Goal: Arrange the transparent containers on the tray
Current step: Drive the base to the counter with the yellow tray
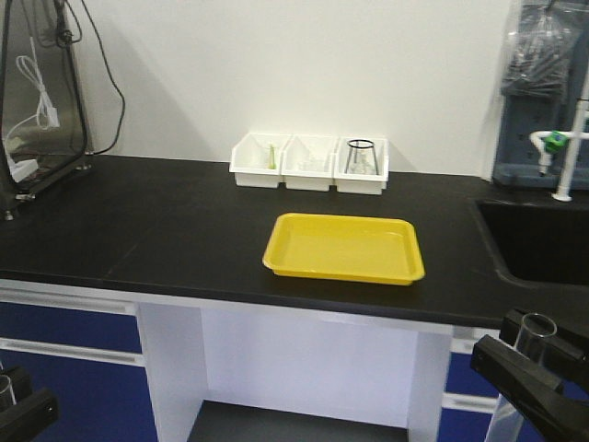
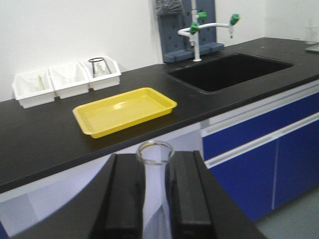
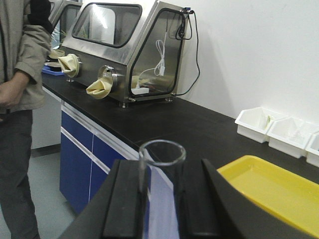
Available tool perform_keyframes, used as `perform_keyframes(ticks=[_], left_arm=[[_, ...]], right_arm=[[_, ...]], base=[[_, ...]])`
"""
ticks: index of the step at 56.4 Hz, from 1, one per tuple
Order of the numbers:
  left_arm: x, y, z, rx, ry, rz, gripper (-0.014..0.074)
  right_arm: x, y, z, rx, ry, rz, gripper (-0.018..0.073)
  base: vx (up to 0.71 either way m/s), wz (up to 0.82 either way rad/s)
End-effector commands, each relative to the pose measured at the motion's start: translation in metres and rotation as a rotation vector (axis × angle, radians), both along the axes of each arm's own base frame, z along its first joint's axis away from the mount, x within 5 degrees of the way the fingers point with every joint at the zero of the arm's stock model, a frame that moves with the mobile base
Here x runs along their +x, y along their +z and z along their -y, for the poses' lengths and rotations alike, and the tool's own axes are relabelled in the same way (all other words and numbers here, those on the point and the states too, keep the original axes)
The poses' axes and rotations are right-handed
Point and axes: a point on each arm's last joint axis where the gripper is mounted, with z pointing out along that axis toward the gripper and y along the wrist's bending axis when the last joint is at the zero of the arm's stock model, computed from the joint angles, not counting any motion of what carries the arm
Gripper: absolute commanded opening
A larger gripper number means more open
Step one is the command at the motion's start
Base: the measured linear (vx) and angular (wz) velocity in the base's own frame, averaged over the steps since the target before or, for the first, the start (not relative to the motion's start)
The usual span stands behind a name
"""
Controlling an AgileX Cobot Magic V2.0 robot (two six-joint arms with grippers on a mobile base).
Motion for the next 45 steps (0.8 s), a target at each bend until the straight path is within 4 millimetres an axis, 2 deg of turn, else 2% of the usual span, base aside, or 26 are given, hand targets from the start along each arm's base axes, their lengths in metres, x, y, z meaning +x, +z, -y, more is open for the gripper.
perform_keyframes(ticks=[1,17,45], left_arm=[[0.0002,0.0104,0.0001,-0.043,0.002,0.016,-0.0001],[0.0002,0.0104,0.0001,-0.043,0.002,0.016,-0.0001],[0.0002,0.0104,0.0001,-0.043,0.004,0.016,-0.0001]], right_arm=[[-0.0021,0.0118,-0.0004,0.032,0.013,0.031,-0.0011],[-0.0021,0.0118,-0.0004,0.031,0.013,0.032,-0.0011],[-0.0021,0.0118,-0.0004,0.032,0.013,0.031,-0.0011]], base=[[0.35,0.22],[0.39,0.05],[0.44,-0.15]])
